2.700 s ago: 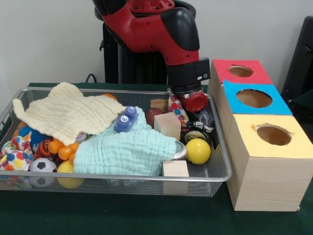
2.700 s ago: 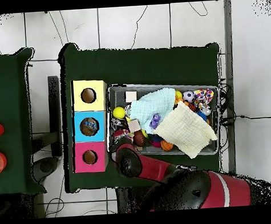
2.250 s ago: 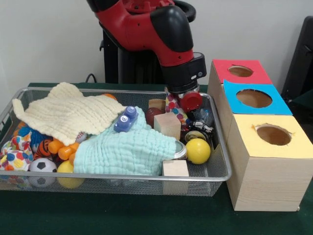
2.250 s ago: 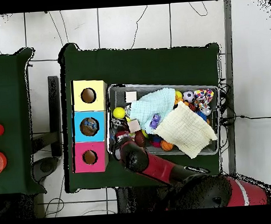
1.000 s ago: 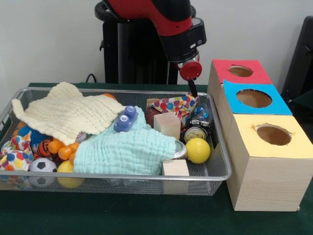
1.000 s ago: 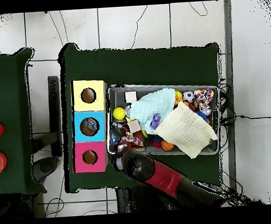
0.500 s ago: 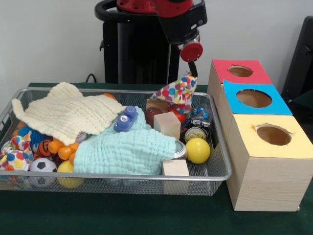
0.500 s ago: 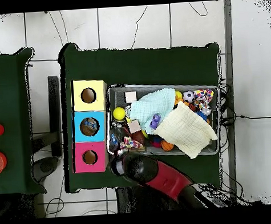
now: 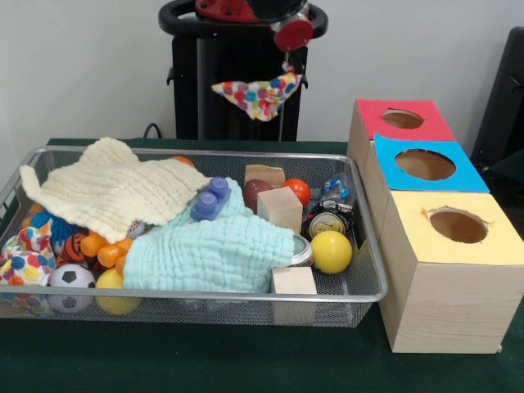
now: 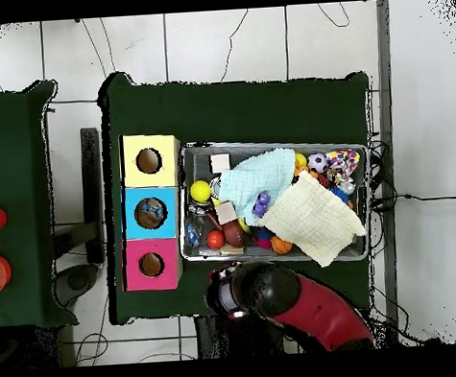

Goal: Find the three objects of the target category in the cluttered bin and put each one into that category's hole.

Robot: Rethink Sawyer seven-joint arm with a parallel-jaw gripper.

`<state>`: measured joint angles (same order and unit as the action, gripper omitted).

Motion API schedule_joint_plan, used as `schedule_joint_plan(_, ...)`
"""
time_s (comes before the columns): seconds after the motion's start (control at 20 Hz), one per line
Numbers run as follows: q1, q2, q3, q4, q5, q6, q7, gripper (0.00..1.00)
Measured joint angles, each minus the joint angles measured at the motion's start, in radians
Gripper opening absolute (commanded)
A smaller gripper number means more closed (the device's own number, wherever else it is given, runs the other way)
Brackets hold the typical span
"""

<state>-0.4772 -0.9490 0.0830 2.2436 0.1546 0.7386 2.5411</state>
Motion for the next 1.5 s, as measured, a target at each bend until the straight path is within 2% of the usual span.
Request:
schedule_joint_plan(0.2,-0.013,-0.029,-0.05,-0.048,-0.064,0.063,0.0,0.0)
schedule_joint_plan(0.65,-0.06,-0.026,-0.11,-0.142,-0.183,0.049,0.0,0.0)
schedule_joint_plan(1.05,-0.068,0.042,-0.116,-0.188,-0.24,-0.063,0.0,0.0)
schedule_joint_plan(1.1,-0.067,0.065,-0.118,-0.195,-0.254,-0.098,0.0,0.0)
schedule_joint_plan(1.5,-0.058,0.153,-0.133,-0.233,-0.324,-0.193,0.0,0.0)
